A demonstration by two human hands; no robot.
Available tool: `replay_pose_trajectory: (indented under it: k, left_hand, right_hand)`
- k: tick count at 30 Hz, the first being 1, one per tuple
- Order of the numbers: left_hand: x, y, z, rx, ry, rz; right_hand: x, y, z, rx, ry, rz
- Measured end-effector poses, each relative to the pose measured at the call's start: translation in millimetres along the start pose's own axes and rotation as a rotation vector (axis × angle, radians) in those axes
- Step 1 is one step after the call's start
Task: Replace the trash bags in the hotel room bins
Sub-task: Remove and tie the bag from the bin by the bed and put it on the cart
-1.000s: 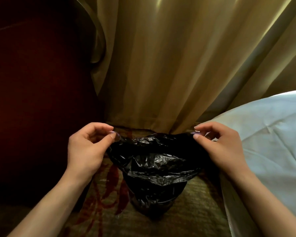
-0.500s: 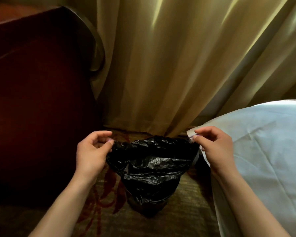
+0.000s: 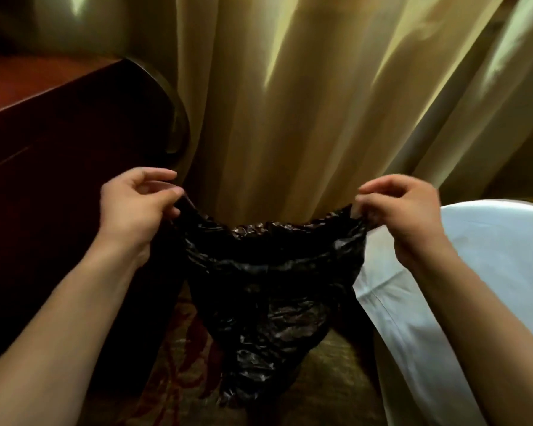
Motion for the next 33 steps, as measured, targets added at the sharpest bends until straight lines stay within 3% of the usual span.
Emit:
replay_pose_trajectory:
  k: [3, 7, 10, 13, 15, 18, 21, 25, 30, 33]
  left_hand:
    - [10.5, 1.3, 3.0, 0.007, -0.010, 0.012]
    - [35.8, 6.8, 0.8, 0.012, 0.117, 0.069]
    - [52.4, 16.4, -11.2, -0.034, 0.220, 0.143]
    - [72.3, 26.7, -17.0, -0.101, 0.278, 0.150]
    - [82.3, 29.9, -15.2, -0.092, 0.290, 0.130]
    - [94.7, 41.1, -9.3, -0.114, 0.288, 0.118]
    - [89.3, 43.5, -4.0, -0.120, 0.283, 0.237]
    - [78.5, 51.9, -11.3, -0.214, 0.285, 0.358]
    - [67.0, 73.0, -28.5, -0.338, 0.074, 0.077]
    - [65.3, 85.3, -46.6, -0.492, 0.052, -0.019]
  right_hand:
    - [-6.6, -9.1, 7.4, 0.056, 0.035, 0.077]
    - [-25.1, -12.7, 8.6, 0.073, -0.058, 0.118]
    - [-41.4, -0.6, 0.9, -0.049, -0.164, 0.045]
    - [-58.2, -4.2, 4.8, -0.002, -0.190, 0.166]
    - [-67.5, 8.5, 2.9, -0.117, -0.196, 0.120]
    - [-83.0, -3.9, 18.2, 0.003, -0.209, 0.259]
    - [-83.8, 19.7, 10.3, -0.213, -0.239, 0.090]
    - [-74.7, 24.4, 6.8, -0.216, -0.199, 0.115]
    - [-50.2, 84.1, -35.6, -0.526, -0.159, -0.064]
    - [-44.9, 115.4, -57.8, -0.660, -0.320, -0.203]
Point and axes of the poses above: each hand's wrist, its own z-axis towards the middle knuckle, its own y-axis out of the palm, x = y × z, the point moved 8 cm from there along z, towards the middle knuckle, and after that the axes turned 13 degrees about x, right-handed, at the moved point
